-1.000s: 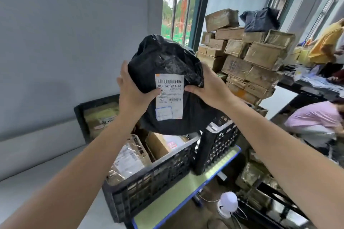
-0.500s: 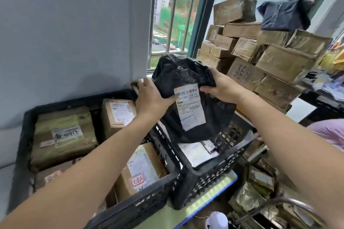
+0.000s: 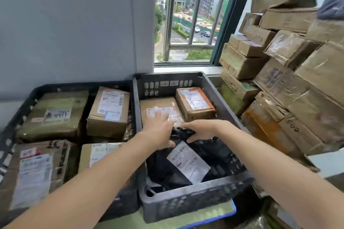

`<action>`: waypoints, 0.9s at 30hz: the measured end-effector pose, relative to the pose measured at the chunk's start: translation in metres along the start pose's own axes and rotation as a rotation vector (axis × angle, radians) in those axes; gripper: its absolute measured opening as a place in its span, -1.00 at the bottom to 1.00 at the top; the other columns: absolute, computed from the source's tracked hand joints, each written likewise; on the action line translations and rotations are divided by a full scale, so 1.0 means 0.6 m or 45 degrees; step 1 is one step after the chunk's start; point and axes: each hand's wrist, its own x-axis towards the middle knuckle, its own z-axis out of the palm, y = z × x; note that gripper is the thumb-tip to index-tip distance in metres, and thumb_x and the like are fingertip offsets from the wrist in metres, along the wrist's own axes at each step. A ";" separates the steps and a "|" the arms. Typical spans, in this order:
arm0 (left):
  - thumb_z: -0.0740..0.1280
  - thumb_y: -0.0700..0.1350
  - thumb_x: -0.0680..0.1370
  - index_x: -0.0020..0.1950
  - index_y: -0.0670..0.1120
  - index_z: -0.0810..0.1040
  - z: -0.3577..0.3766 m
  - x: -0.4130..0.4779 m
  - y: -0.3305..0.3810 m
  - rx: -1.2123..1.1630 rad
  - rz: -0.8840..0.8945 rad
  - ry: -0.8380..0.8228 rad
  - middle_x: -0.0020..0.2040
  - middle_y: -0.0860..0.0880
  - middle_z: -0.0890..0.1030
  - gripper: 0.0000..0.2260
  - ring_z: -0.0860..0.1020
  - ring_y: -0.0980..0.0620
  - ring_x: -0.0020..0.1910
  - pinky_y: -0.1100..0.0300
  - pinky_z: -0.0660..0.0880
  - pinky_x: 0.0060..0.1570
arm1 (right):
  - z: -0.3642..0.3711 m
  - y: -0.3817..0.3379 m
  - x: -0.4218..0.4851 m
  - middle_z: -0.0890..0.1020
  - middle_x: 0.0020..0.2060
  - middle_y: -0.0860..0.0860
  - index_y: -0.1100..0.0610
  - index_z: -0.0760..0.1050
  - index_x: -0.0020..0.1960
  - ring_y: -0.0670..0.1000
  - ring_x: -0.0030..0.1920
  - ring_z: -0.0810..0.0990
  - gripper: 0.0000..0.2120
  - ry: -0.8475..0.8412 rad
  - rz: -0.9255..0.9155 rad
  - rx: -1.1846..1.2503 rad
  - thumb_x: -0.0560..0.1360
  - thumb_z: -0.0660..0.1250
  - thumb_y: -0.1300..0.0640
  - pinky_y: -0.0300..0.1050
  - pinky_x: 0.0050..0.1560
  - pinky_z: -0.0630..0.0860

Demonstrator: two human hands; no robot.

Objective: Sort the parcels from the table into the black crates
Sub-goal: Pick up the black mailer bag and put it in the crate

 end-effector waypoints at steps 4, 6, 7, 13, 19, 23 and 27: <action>0.43 0.22 0.46 0.49 -0.07 0.32 0.042 0.004 0.017 -0.018 0.065 -0.387 0.39 -0.11 0.35 -0.30 0.34 -0.13 0.35 -0.04 0.45 0.22 | 0.059 -0.010 0.041 0.57 0.27 0.09 -0.02 0.19 0.52 0.19 0.22 0.56 -0.41 0.155 -0.081 -0.521 0.57 0.33 -0.08 0.00 0.08 0.46; 0.42 0.26 0.46 0.56 -0.12 0.17 0.054 0.001 0.023 0.004 0.054 -0.548 0.45 -0.14 0.31 -0.16 0.34 -0.16 0.40 -0.04 0.42 0.28 | 0.070 -0.014 0.044 0.56 0.25 0.12 -0.03 0.19 0.50 0.20 0.20 0.55 -0.41 0.281 -0.021 -0.772 0.57 0.27 -0.19 0.07 0.11 0.46; 0.40 0.27 0.47 0.59 -0.16 0.09 0.058 -0.001 0.028 0.036 0.041 -0.599 0.48 -0.16 0.29 -0.11 0.33 -0.17 0.42 -0.05 0.41 0.31 | 0.075 -0.015 0.043 0.53 0.26 0.13 0.00 0.20 0.49 0.19 0.21 0.53 -0.41 0.336 0.010 -0.813 0.57 0.25 -0.22 0.09 0.12 0.45; 0.30 0.27 0.54 0.53 -0.13 0.20 0.066 0.008 0.065 0.238 0.143 -0.472 0.39 -0.20 0.32 -0.28 0.35 -0.21 0.32 -0.03 0.46 0.02 | 0.082 0.022 0.007 0.58 0.13 0.13 0.17 0.23 0.46 0.18 0.09 0.59 -0.38 0.249 0.148 -0.574 0.56 0.30 -0.16 0.01 -0.11 0.48; 0.34 0.43 0.41 0.63 0.04 -0.21 0.100 0.039 0.056 0.305 0.149 -0.947 0.62 -0.18 -0.04 0.05 0.12 -0.23 0.56 -0.16 0.34 0.34 | 0.110 0.046 0.043 0.44 0.41 0.17 0.10 -0.42 0.57 0.16 0.30 0.48 0.20 -0.471 0.202 -0.271 0.42 0.42 -0.31 -0.02 0.13 0.42; 0.32 0.39 0.46 0.64 -0.02 -0.09 0.101 0.064 0.063 0.394 0.200 -1.118 0.61 -0.13 0.12 -0.03 0.30 -0.18 0.50 -0.11 0.40 0.33 | 0.131 0.055 0.068 0.25 0.54 0.15 0.04 -0.41 0.57 0.17 0.43 0.38 0.27 -0.603 0.185 -0.374 0.34 0.44 -0.38 0.04 0.31 0.37; 0.30 0.35 0.49 0.64 -0.06 -0.05 0.109 0.063 0.083 0.416 0.162 -1.142 0.61 -0.16 0.08 -0.08 0.22 -0.23 0.52 -0.23 0.28 0.42 | 0.131 0.061 0.077 0.45 0.39 0.19 0.10 -0.22 0.62 0.20 0.29 0.50 0.19 -0.425 0.041 -0.534 0.35 0.45 -0.35 0.07 0.21 0.49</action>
